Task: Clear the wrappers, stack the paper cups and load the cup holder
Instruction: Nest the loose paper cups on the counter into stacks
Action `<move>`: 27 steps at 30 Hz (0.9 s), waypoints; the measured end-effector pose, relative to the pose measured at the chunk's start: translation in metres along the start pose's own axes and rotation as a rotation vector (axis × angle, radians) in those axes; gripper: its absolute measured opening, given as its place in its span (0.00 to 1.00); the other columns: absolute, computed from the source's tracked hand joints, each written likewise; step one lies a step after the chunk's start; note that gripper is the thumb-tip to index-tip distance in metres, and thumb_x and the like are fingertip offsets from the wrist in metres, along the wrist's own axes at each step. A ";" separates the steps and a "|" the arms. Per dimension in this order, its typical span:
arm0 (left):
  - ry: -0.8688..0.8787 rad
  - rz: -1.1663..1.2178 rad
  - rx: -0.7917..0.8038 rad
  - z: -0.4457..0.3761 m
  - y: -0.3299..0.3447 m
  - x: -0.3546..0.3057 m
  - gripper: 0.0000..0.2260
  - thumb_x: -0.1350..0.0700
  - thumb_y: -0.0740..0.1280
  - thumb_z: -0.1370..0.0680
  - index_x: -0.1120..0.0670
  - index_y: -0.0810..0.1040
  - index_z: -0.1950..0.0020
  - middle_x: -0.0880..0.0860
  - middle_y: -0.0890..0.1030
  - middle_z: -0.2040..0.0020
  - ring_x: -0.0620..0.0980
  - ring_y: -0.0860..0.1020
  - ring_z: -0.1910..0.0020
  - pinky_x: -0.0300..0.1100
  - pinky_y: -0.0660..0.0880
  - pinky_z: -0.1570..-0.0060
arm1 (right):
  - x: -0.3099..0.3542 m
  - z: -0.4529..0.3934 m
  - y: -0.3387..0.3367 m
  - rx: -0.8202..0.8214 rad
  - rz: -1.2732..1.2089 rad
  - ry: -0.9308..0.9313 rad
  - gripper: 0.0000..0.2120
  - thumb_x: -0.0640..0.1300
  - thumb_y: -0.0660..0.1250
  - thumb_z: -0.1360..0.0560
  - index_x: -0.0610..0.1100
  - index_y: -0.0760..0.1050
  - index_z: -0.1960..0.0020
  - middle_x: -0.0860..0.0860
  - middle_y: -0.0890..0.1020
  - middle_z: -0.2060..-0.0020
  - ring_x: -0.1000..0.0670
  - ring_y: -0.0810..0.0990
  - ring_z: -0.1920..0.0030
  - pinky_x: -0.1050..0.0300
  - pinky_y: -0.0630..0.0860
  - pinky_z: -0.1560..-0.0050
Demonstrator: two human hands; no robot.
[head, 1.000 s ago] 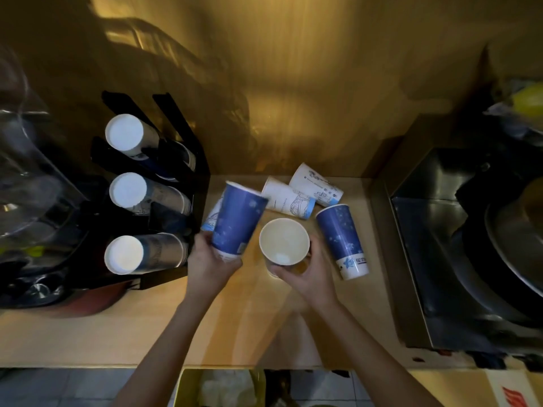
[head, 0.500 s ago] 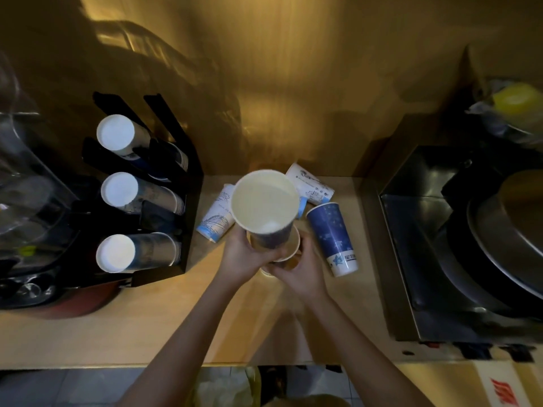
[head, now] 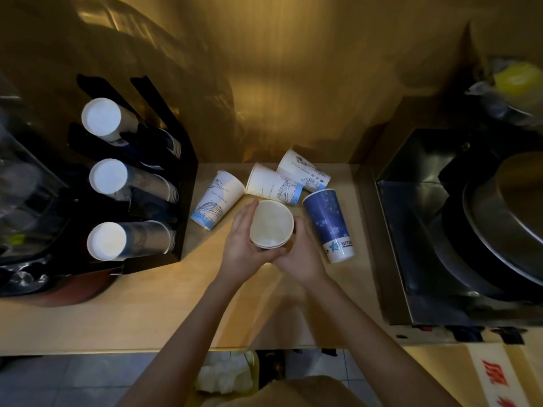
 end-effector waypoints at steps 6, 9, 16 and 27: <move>-0.016 -0.013 -0.052 -0.003 -0.006 0.003 0.44 0.54 0.80 0.41 0.52 0.63 0.29 0.52 0.69 0.31 0.48 0.66 0.33 0.35 0.61 0.40 | -0.031 -0.020 -0.063 -0.156 0.338 0.027 0.18 0.42 0.68 0.29 0.42 0.72 0.41 0.43 0.77 0.42 0.43 0.75 0.41 0.47 0.74 0.42; -0.030 -0.017 -0.060 -0.003 -0.006 0.004 0.44 0.54 0.80 0.42 0.52 0.63 0.30 0.52 0.69 0.31 0.49 0.67 0.33 0.37 0.62 0.41 | -0.065 -0.027 -0.088 -0.315 0.398 0.207 0.30 0.46 0.70 0.31 0.39 0.63 0.33 0.39 0.71 0.36 0.39 0.68 0.36 0.46 0.67 0.37; -0.078 0.043 -0.071 -0.001 -0.005 0.009 0.45 0.56 0.81 0.43 0.52 0.62 0.30 0.53 0.69 0.31 0.50 0.68 0.33 0.41 0.66 0.40 | -0.127 -0.010 -0.070 -0.223 0.112 0.483 0.32 0.52 0.73 0.35 0.41 0.65 0.38 0.40 0.77 0.44 0.39 0.78 0.49 0.48 0.76 0.47; -0.092 0.120 -0.042 0.000 -0.002 0.012 0.47 0.50 0.77 0.46 0.51 0.61 0.31 0.51 0.72 0.35 0.50 0.70 0.37 0.43 0.69 0.42 | 0.042 -0.003 -0.078 -0.186 -0.558 -0.009 0.27 0.46 0.72 0.32 0.45 0.66 0.36 0.52 0.80 0.49 0.57 0.81 0.54 0.68 0.76 0.59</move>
Point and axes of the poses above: each hand's wrist, its own z-axis away from the middle knuckle, its own y-axis out of the palm, x = y × z, the point moved 9 cm from there along -z, towards the middle knuckle
